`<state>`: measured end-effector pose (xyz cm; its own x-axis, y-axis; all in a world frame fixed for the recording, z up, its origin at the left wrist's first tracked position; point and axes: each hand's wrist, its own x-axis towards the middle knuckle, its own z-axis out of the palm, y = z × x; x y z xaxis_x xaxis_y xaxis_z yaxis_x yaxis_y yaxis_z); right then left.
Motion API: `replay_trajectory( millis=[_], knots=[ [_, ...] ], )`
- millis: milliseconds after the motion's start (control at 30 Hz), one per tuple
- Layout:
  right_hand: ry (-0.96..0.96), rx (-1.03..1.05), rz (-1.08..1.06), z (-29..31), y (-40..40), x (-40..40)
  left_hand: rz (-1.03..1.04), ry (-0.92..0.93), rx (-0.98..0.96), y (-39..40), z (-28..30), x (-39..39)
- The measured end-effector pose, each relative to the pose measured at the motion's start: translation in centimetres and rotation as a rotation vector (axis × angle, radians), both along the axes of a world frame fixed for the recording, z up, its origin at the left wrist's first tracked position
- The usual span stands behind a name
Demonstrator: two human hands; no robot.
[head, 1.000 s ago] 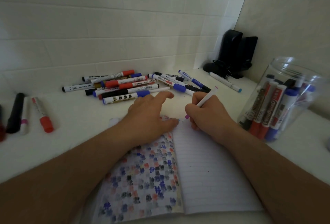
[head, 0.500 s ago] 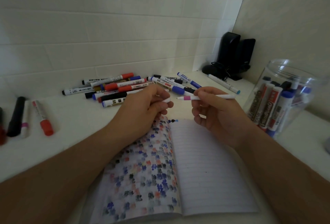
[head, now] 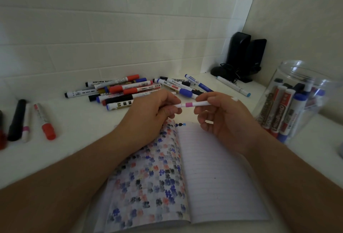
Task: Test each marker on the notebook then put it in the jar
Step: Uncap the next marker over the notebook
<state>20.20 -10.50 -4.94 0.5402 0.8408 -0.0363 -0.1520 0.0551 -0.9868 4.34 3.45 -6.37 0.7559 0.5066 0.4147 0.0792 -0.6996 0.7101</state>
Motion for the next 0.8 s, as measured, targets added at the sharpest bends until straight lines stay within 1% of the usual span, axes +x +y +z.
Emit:
replay_trajectory(
  millis=[167, 267, 467, 567, 633, 733, 800],
  knots=[
    [-0.101, -0.025, -0.013, -0.2, 0.0, -0.4, 0.027, 0.025, 0.056, 0.3, -0.4, 0.2],
    [-0.174, -0.011, -0.031, -0.3, 0.1, -0.4, 0.049, 0.027, 0.051, 0.3, -0.4, 0.2],
    [-0.122, 0.048, -0.028, -0.4, 0.2, -0.9, 0.030, -0.035, -0.052, 0.1, -0.1, -0.2],
    [-0.107, 0.065, -0.023, -0.4, 0.5, -1.3, 0.028, -0.053, -0.033, -0.1, 0.0, -0.5],
    [-0.123, 0.053, -0.036, -0.3, 0.6, -1.3, 0.024, -0.033, -0.013, -0.4, -0.1, -0.6],
    [-0.264, 0.029, -0.065, -0.4, 0.8, -1.2, 0.023, 0.030, 0.011, -0.8, -0.3, -0.4],
    [-0.388, 0.043, -0.095, -0.4, 1.0, -1.4, 0.034, 0.090, 0.097, -1.3, -0.3, 0.0]
  ],
)
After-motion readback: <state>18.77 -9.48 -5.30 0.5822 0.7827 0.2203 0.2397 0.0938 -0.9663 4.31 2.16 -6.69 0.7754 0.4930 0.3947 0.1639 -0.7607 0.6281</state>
